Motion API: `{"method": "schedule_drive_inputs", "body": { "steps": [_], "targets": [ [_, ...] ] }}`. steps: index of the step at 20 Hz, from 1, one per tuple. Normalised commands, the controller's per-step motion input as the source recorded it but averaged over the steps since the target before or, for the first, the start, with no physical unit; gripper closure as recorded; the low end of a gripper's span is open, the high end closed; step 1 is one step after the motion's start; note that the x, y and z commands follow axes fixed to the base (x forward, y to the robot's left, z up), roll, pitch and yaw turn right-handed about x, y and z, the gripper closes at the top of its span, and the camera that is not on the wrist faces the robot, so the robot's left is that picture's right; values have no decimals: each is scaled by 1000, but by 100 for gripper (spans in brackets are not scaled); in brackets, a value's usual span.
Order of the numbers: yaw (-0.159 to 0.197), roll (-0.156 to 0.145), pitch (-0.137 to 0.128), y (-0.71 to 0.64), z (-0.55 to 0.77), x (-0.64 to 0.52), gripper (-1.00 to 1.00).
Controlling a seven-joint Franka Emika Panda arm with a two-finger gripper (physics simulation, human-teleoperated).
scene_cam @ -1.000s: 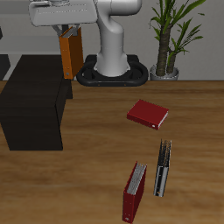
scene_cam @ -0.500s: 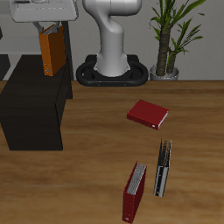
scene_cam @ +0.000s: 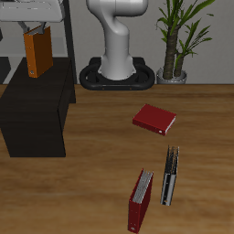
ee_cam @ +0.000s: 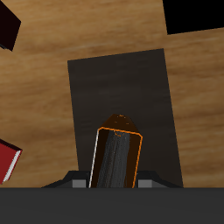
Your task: Place the orange book upright on top of the shelf
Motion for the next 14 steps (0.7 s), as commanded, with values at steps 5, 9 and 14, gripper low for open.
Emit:
{"method": "schedule_drive_inputs", "body": {
  "steps": [5,9,14],
  "targets": [
    [-50,-18,18,-142,-201,61,100],
    [-26,1,9,52,-193,80,100],
    [-3,-25,8,-35,-144,31,100]
  ]
}}
